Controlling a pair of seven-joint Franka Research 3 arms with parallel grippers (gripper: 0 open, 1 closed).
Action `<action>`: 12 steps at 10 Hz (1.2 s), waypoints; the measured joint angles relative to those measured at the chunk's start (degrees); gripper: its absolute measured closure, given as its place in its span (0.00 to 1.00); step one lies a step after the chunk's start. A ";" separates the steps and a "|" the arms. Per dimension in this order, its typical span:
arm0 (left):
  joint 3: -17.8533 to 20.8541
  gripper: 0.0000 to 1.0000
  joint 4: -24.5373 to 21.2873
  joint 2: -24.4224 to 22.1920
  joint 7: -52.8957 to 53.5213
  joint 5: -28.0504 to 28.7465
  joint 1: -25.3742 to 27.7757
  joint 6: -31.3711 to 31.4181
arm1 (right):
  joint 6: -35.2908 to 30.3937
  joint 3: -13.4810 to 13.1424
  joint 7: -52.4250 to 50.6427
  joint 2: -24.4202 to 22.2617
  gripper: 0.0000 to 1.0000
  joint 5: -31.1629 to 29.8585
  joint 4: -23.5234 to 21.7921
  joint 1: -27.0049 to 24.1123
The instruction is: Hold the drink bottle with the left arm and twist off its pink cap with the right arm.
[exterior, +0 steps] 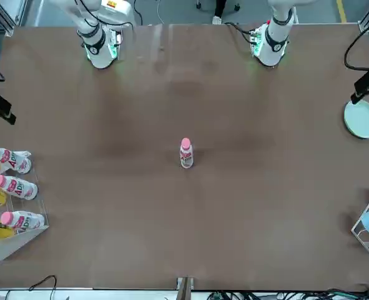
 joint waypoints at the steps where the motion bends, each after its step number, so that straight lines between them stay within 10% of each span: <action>1: 0.01 0.00 -0.03 0.09 -2.90 -2.00 1.30 0.00 | 0.00 0.00 0.00 0.00 0.00 0.00 0.00 0.00; 8: -2.68 0.00 -0.71 4.34 -52.86 -10.15 1.98 -0.13 | 0.00 -0.02 0.00 0.00 0.00 0.00 -0.01 0.00; 12: -2.68 0.00 -2.03 14.46 -61.04 -31.29 4.49 1.34 | 0.01 -0.04 0.00 0.00 0.00 0.00 -0.01 -0.01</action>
